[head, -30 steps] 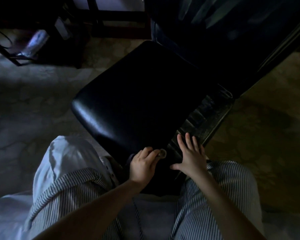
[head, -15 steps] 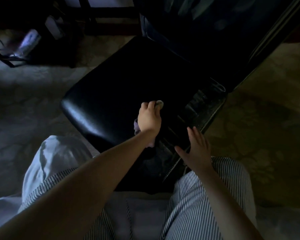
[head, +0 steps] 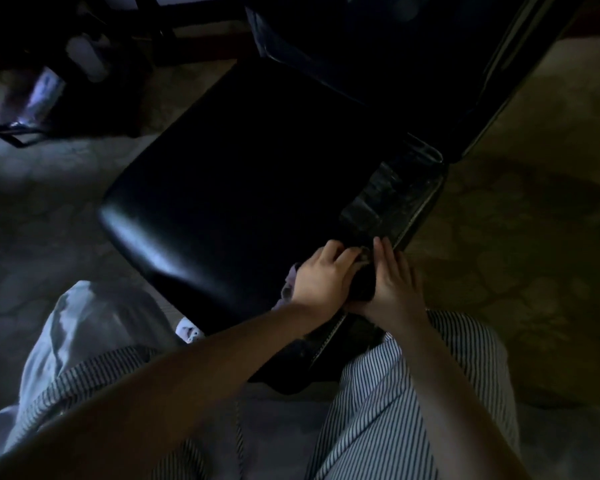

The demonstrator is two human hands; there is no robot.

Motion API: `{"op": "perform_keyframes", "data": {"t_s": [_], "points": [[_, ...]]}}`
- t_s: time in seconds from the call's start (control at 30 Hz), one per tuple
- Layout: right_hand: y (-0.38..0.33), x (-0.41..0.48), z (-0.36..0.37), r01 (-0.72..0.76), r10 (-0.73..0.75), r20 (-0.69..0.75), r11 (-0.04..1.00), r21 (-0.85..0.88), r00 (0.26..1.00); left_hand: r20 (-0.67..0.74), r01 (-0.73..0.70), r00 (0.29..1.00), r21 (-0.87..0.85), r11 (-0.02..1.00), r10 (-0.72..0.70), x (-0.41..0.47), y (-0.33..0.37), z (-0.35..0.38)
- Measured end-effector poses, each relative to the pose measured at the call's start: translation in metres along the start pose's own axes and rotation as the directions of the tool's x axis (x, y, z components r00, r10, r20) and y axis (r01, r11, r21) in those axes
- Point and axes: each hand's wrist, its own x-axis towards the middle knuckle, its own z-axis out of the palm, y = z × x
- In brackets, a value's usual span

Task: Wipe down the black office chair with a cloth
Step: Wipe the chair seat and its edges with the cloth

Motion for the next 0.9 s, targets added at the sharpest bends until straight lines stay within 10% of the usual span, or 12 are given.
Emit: {"op": "perform_keyframes", "data": {"t_s": [0.1, 0.4, 0.7, 0.9], "points": [[0.003, 0.007, -0.004, -0.01, 0.009, 0.036, 0.999, 0.038, 0.999, -0.017, -0.07, 0.997, 0.108, 0.992, 0.072, 0.031, -0.023, -0.005], [0.005, 0.025, -0.019, -0.116, 0.113, 0.026, 0.975, 0.189, 0.993, -0.111, 0.297, 0.952, 0.092, 0.951, -0.286, 0.134, -0.034, 0.011], [0.02, 0.043, -0.034, -0.141, 0.136, 0.038, 0.96, 0.242, 0.99, 0.091, -0.403, 0.912, 0.029, 0.915, 0.399, 0.076, -0.026, 0.008], [0.02, 0.047, -0.033, -0.154, 0.149, 0.04, 0.958, 0.242, 0.988, 0.155, -0.57, 0.821, 0.149, 0.808, 0.55, 0.146, -0.048, 0.016]]}}
